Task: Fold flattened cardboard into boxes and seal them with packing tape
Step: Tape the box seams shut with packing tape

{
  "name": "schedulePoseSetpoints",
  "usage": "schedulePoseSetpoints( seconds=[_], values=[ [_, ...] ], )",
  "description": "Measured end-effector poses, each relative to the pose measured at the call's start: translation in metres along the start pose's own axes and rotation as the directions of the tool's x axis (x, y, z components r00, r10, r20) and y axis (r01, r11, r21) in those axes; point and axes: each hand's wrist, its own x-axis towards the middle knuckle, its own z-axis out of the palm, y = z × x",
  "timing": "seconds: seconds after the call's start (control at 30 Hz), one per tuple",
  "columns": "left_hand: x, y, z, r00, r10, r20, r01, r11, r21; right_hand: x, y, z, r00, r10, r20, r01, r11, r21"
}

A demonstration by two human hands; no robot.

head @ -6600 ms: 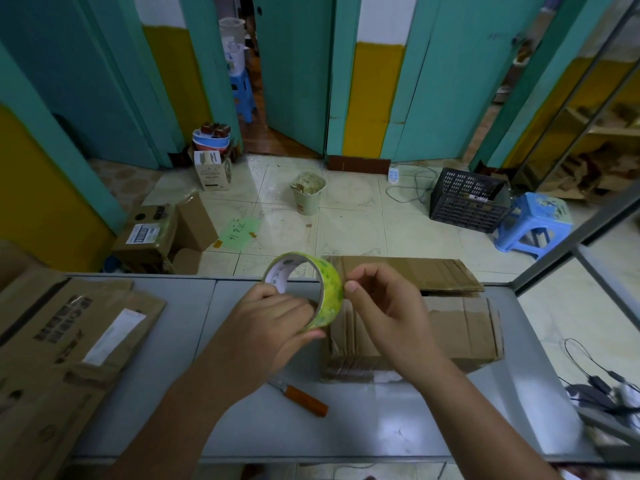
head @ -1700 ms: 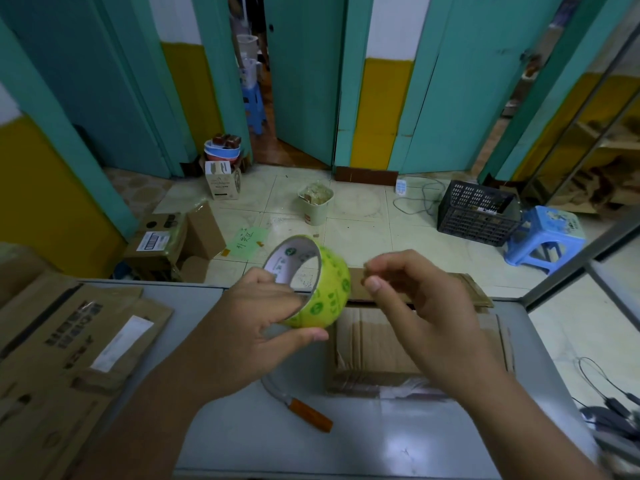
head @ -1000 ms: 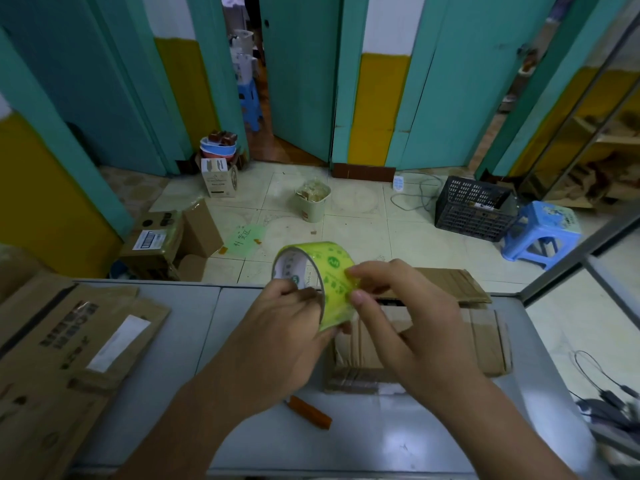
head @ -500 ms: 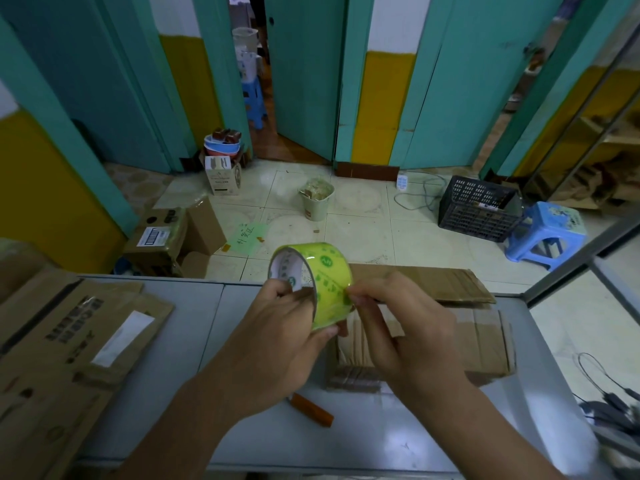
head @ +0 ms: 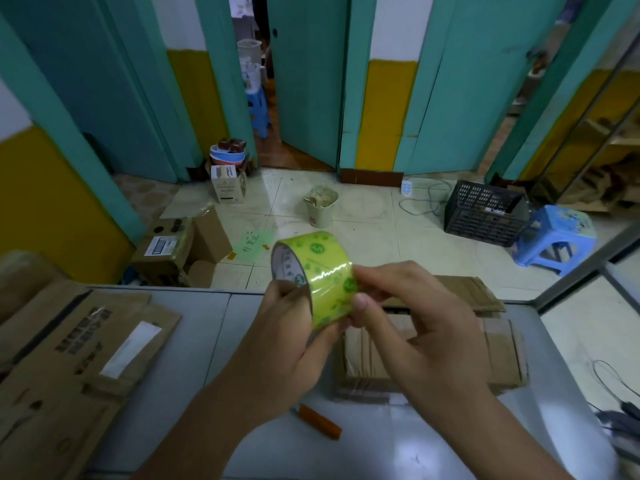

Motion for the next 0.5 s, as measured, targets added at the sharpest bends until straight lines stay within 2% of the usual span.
schedulePoseSetpoints(
  seconds=[0.07, 0.23, 0.5],
  values=[
    [0.000, 0.001, 0.004, 0.999, 0.029, -0.038, -0.028, 1.000, 0.008, -0.003, -0.004, 0.002, 1.000, 0.011, -0.028, -0.011, 1.000, 0.016],
    [0.005, 0.011, 0.003, 0.978, 0.201, -0.062, -0.201, 0.980, 0.007, -0.001, -0.006, 0.002, 0.995, 0.020, -0.101, -0.018, 1.000, 0.022],
    [0.008, -0.001, 0.020, 0.967, 0.209, -0.149, -0.185, 0.970, 0.161, 0.002, -0.012, 0.007, 0.976, 0.136, -0.167, -0.139, 0.990, -0.007]
  ],
)
